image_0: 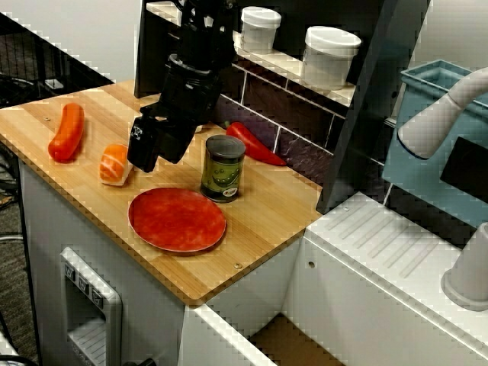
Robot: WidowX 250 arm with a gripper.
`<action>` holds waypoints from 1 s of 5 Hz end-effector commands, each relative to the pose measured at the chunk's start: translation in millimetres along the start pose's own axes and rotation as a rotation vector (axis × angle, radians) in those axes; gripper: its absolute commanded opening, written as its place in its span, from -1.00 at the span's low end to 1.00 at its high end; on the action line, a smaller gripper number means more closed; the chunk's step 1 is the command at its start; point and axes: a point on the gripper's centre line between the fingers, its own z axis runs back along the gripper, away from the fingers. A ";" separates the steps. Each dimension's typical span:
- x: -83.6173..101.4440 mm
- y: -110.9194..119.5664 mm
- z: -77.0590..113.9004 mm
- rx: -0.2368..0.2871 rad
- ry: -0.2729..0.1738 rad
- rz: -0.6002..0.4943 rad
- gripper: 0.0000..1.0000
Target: Push into sink
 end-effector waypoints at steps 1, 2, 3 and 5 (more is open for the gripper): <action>-23.9 27.7 12.4 -0.004 0.017 -0.054 1.00; -30.7 37.2 10.4 -0.028 0.033 -0.074 1.00; -34.9 42.6 11.5 -0.044 0.032 -0.063 1.00; -51.8 58.0 9.3 -0.077 0.019 -0.047 1.00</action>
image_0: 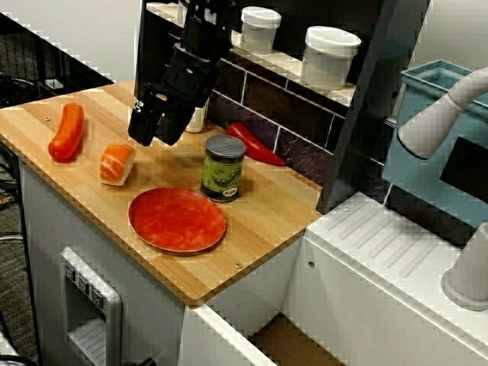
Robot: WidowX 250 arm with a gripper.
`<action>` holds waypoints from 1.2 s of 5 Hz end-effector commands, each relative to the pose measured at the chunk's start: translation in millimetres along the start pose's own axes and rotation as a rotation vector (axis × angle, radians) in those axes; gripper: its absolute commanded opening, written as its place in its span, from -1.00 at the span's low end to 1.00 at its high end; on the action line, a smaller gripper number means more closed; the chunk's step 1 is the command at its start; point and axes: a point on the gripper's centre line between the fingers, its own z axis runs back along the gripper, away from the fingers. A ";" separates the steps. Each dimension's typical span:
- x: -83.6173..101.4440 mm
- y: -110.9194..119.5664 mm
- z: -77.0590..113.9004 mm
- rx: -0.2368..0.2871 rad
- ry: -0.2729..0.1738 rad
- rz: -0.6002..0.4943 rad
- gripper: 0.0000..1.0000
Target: Push into sink
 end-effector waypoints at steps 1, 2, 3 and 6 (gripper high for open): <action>-15.1 10.3 10.0 0.041 -0.028 0.004 1.00; -13.2 2.5 8.3 0.060 -0.059 0.018 1.00; -9.8 -7.3 5.9 0.057 -0.093 0.067 1.00; 3.2 -26.1 4.0 0.018 -0.260 0.211 1.00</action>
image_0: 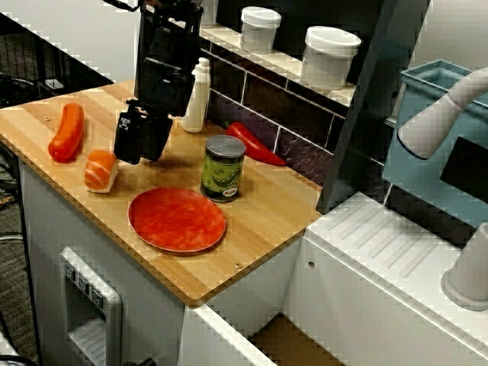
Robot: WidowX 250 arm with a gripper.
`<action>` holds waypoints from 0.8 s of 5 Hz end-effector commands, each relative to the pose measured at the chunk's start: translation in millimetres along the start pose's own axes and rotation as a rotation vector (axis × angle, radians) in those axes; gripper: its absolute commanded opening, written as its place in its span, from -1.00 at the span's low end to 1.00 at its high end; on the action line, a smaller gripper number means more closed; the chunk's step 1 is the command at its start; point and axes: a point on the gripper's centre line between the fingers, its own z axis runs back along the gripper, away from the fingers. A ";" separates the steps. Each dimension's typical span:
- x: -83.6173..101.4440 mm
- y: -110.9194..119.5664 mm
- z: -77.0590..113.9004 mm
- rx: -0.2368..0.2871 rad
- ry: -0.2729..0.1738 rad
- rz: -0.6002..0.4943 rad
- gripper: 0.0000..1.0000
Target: Push into sink
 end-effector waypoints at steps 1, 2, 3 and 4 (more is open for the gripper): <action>8.2 -5.6 30.0 0.055 -0.137 0.109 1.00; 21.2 -9.0 31.9 0.110 -0.170 0.330 1.00; 28.0 -12.6 30.7 0.126 -0.173 0.417 1.00; 37.3 -23.2 33.0 0.173 -0.181 0.446 1.00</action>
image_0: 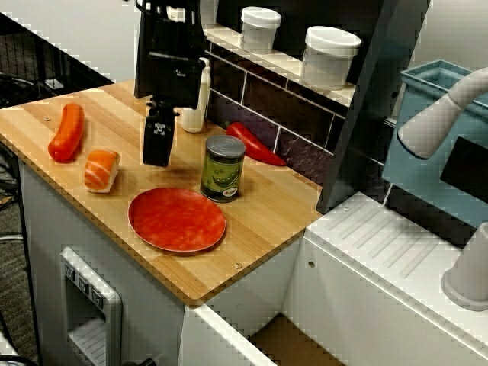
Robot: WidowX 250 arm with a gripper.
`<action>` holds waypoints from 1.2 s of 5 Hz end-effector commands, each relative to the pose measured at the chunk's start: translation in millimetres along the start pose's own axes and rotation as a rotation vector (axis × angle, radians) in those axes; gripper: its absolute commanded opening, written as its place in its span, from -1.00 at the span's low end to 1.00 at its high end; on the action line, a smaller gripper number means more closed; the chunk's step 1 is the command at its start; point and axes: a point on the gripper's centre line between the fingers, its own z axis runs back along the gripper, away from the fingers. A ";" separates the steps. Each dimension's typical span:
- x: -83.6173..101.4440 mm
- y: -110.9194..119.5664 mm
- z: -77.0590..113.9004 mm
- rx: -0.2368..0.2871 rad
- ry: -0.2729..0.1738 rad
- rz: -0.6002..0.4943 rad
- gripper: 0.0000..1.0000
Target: Push into sink
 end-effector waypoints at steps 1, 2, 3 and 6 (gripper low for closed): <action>12.1 -23.3 19.3 0.158 -0.061 0.014 1.00; 15.0 -21.5 14.2 0.173 -0.031 -0.050 1.00; 12.1 -18.6 13.7 0.225 -0.013 -0.120 1.00; 18.9 -8.1 26.4 0.226 -0.014 -0.218 1.00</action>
